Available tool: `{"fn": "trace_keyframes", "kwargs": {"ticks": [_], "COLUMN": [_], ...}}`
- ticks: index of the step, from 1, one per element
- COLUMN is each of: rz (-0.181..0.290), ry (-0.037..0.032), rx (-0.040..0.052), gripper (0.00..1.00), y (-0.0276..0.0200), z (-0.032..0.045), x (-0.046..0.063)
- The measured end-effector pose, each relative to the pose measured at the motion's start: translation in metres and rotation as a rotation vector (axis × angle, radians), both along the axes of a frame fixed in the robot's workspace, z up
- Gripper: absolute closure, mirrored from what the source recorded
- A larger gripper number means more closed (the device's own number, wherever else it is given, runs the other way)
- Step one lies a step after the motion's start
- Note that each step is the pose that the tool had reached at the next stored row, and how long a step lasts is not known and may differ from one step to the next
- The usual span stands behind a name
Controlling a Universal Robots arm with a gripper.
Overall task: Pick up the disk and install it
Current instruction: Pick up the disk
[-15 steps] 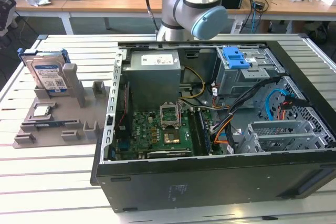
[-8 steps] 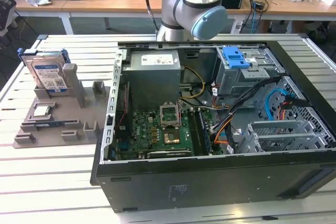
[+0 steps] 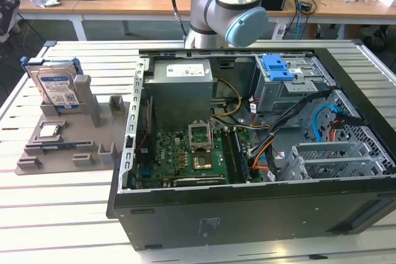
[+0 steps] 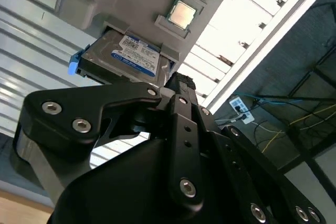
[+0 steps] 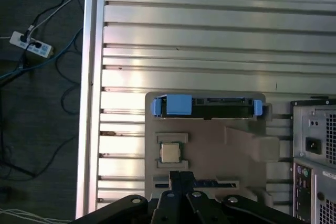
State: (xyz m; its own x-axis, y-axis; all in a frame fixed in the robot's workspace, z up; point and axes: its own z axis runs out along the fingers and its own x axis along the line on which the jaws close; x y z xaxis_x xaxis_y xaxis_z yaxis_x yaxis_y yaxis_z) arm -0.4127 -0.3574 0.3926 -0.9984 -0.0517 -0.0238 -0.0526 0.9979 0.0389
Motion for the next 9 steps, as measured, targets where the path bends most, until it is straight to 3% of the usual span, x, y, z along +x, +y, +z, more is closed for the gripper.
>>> {"fn": "trace_keyframes", "kwargs": {"ticks": [4,9], "rz": [0.078,0.113], "ry": [0.0,0.0002], "rx": [0.0002,-0.0037], "gripper": [0.9,0.9], "y": [0.0002,0.0013], "z": [0.0,0.0], "x": [0.0001,0.0]}}
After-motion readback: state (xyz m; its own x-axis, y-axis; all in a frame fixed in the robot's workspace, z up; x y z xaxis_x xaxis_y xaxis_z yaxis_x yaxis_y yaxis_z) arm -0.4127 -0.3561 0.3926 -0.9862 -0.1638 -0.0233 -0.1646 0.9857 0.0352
